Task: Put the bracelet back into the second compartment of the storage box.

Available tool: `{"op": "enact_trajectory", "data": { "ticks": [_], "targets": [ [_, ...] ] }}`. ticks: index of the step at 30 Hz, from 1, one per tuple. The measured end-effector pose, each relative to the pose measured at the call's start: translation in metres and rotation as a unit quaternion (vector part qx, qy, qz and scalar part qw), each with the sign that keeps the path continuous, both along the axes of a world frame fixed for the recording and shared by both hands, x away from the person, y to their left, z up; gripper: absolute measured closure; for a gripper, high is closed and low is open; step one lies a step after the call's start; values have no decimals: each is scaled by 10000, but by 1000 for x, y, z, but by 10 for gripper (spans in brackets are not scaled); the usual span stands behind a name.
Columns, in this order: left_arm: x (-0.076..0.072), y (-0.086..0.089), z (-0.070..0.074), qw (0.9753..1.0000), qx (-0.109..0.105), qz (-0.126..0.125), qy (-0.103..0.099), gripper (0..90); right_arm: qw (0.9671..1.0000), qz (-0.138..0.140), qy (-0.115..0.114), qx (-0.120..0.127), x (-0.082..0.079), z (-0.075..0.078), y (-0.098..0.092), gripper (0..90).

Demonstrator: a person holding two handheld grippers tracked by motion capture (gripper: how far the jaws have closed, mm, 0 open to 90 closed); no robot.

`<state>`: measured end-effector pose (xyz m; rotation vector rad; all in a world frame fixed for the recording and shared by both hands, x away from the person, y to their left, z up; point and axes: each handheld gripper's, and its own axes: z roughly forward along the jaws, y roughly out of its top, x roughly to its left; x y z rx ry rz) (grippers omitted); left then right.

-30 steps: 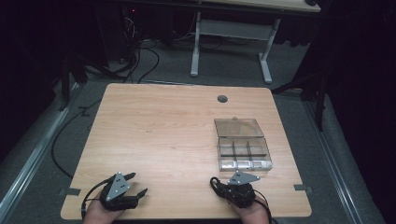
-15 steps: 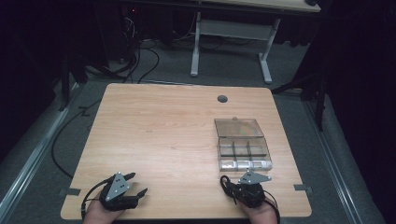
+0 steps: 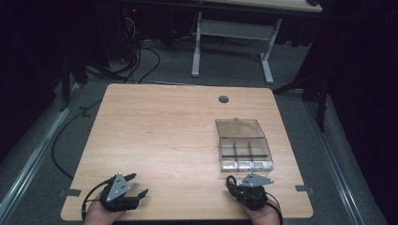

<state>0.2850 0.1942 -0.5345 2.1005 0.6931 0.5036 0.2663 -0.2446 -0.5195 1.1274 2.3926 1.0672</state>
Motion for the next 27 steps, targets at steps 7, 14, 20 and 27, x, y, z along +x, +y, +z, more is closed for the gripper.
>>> {"op": "enact_trajectory", "data": {
  "ticks": [7,14,20,27],
  "targets": [
    [0,0,0,10000,-6,-3,-6,283,9999,-8,166,-47,1,-3,-6,900],
    [0,0,0,10000,3,-9,-8,283,9999,-96,88,110,0,1,-18,897],
    [0,0,0,10000,16,-5,-9,283,9972,-742,-82,65,-1,10,-44,897],
    [0,0,0,10000,6,14,-14,282,9947,-982,259,-187,4,6,-56,887]
  ]
}}
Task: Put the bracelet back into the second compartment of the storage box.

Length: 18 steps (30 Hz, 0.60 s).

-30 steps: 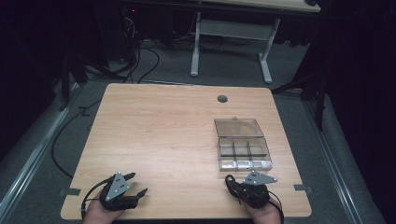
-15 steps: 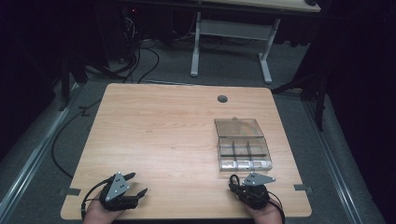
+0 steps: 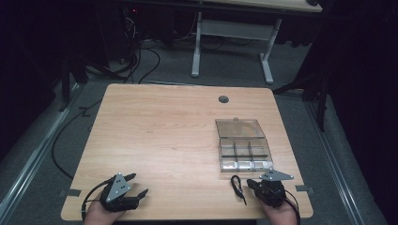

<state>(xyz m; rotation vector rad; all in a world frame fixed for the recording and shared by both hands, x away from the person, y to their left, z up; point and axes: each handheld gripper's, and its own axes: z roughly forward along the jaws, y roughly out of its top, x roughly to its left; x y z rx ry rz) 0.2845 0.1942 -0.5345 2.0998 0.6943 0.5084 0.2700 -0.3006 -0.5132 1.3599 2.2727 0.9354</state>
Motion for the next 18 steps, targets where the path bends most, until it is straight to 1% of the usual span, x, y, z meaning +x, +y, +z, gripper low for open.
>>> {"op": "enact_trajectory", "data": {
  "ticks": [2,4,5,7,8,9,10,12,14,16,17,18],
  "targets": [
    [0,0,0,10000,-1,-2,-5,283,9998,-67,176,-18,1,-1,-3,885],
    [0,0,0,10000,-2,0,-10,282,9995,-76,312,-57,2,-1,-4,871],
    [0,0,0,10000,-6,-1,-11,282,9993,-69,350,-94,2,-1,-3,862],
    [0,0,0,10000,-14,-2,-13,281,9987,-47,442,-265,4,2,-1,847],
    [0,0,0,10000,-17,-5,-12,281,9983,-25,491,-304,5,3,-1,843],
    [0,0,0,10000,-17,-5,-12,281,9983,-25,491,-304,5,3,-1,843],
    [0,0,0,10000,-21,-7,-19,281,9975,-36,613,-358,8,6,1,836],
    [-1,1,0,10000,-26,-15,-23,281,9968,-58,688,-401,10,9,2,821],
    [-1,1,0,10000,-32,-20,-27,281,9956,-42,830,-429,13,13,2,792],
    [-1,1,0,10000,-35,-28,-26,281,9938,-63,1007,-465,17,16,3,792],
    [-1,1,0,10000,-35,-28,-26,281,9938,-63,1007,-465,17,16,3,792],
    [-1,1,0,10000,-37,-42,-27,281,9923,-75,1122,-518,19,18,3,786]
  ]
}}
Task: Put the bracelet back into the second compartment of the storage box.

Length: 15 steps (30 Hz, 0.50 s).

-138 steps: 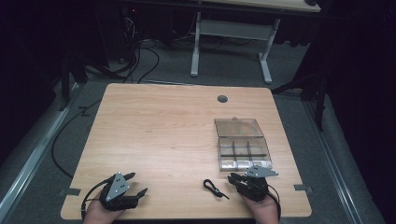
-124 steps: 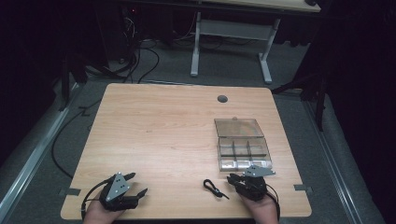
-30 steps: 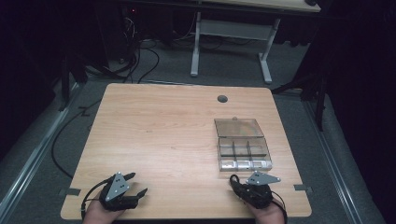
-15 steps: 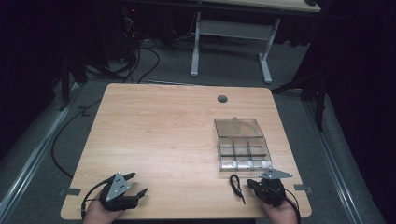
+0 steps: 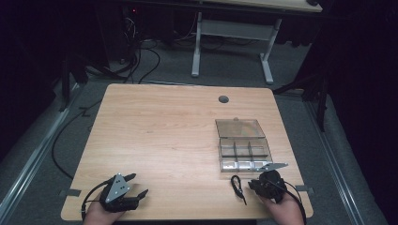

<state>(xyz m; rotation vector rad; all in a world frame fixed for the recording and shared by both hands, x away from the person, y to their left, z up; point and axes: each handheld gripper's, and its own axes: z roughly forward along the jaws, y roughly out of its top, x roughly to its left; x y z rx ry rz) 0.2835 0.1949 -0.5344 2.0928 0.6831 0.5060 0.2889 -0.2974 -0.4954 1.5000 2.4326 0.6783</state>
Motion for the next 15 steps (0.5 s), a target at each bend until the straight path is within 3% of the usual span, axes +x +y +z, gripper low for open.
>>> {"op": "enact_trajectory", "data": {
  "ticks": [15],
  "targets": [
    [0,0,0,10000,-11,4,-13,280,9971,95,607,-453,10,6,9,736]
  ]
}}
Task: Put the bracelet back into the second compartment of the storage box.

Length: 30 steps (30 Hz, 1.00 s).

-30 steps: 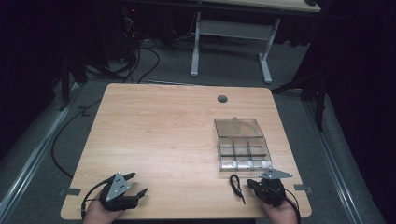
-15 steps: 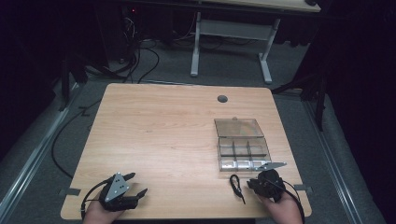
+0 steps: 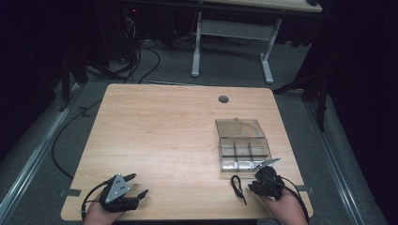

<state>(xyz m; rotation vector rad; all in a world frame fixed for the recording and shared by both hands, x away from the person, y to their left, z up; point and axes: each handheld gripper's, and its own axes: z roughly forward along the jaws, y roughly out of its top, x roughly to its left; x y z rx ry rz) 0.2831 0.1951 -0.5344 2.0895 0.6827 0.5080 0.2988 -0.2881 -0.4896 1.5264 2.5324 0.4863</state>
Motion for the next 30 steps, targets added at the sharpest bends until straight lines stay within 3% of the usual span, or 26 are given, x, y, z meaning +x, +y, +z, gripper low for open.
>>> {"op": "enact_trajectory", "data": {
  "ticks": [12,26,30],
  "targets": [
    [0,0,0,10000,4,-14,4,280,9979,275,399,-428,6,5,13,708],
    [0,0,0,10000,-3,-21,2,280,9937,475,782,-645,8,6,25,680],
    [0,0,0,10000,-6,-23,3,279,9934,480,799,-664,9,9,27,667]
  ]
}}
